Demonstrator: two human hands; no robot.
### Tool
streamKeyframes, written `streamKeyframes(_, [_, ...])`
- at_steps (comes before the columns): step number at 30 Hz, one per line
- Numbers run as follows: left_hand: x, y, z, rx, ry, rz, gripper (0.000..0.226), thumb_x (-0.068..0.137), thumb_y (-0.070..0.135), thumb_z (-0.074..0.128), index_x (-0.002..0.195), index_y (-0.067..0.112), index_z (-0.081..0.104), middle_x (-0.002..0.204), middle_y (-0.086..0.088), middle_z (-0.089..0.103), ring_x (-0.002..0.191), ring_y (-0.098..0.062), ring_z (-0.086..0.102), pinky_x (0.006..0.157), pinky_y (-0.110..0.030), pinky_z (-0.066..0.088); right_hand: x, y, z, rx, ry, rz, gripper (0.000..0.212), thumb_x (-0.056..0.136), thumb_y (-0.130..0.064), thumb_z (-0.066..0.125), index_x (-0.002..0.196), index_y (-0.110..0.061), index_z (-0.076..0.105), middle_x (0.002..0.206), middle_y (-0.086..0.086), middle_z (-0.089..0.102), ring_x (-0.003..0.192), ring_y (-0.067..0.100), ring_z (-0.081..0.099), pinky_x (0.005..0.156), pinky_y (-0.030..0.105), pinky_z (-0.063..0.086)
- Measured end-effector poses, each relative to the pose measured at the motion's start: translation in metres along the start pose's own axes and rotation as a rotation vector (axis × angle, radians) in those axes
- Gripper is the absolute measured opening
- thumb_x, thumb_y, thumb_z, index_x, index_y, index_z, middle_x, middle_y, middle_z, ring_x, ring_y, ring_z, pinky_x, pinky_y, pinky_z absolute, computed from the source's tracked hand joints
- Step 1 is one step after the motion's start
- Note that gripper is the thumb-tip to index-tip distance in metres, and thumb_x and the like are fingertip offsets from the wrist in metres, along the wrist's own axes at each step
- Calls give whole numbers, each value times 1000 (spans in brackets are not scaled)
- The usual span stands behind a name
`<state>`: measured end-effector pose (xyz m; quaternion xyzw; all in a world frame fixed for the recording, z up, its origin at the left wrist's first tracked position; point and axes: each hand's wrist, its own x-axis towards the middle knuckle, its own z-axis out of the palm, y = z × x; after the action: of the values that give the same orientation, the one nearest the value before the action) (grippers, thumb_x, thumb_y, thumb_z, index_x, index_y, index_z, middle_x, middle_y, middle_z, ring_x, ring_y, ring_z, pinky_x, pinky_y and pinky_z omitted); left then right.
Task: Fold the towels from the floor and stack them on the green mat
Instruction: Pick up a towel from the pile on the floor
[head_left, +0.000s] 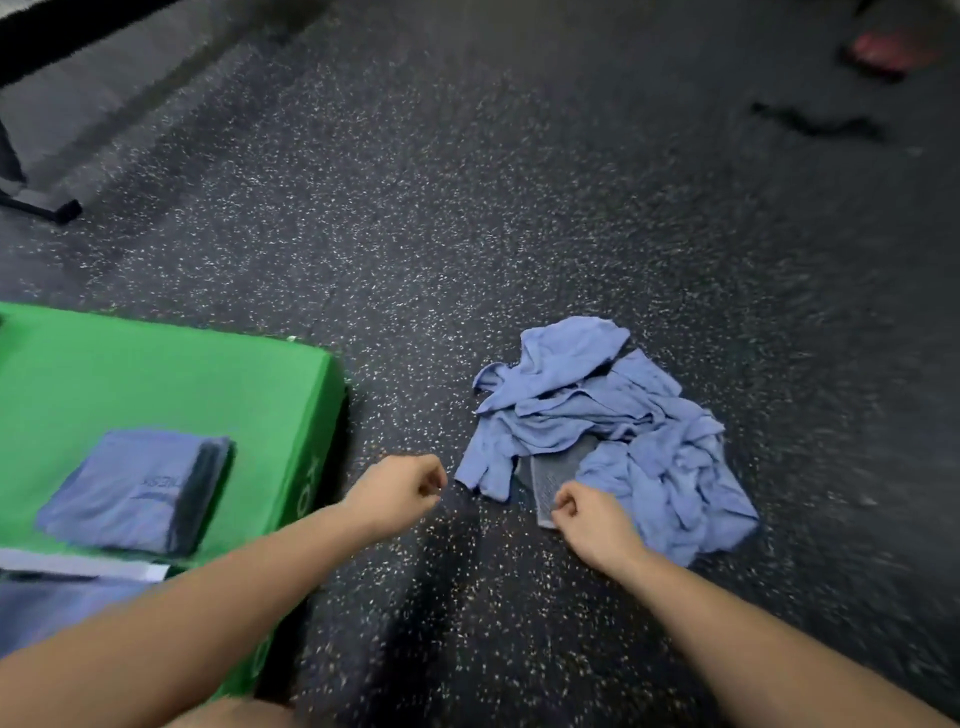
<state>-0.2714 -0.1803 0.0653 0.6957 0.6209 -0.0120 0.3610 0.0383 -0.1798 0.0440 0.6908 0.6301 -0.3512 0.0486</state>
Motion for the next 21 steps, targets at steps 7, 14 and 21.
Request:
streamKeyframes(7, [57, 17, 53, 264, -140, 78, 32, 99, 28, 62, 129, 36, 68, 131, 6, 54, 123, -24, 59, 100, -38, 51, 18, 87, 2, -46, 52, 129, 9, 101, -26, 57, 93, -28, 59, 95, -2, 68, 96, 28, 68, 75, 37, 51])
streamKeyframes(14, [88, 20, 88, 676, -340, 107, 67, 97, 22, 65, 160, 31, 44, 176, -5, 7, 156, -32, 23, 122, -53, 35, 34, 96, 14, -36, -25, 122, 17, 99, -18, 57, 112, -16, 68, 106, 4, 73, 101, 28, 67, 88, 39, 55])
streamKeyframes(21, [105, -7, 92, 503, -228, 49, 57, 99, 14, 53, 156, 13, 44, 159, -7, 44, 141, -28, 50, 114, -44, 46, 39, 79, 23, -14, -52, 82, 26, 99, -23, 56, 123, -21, 65, 113, 2, 72, 104, 26, 67, 84, 35, 53])
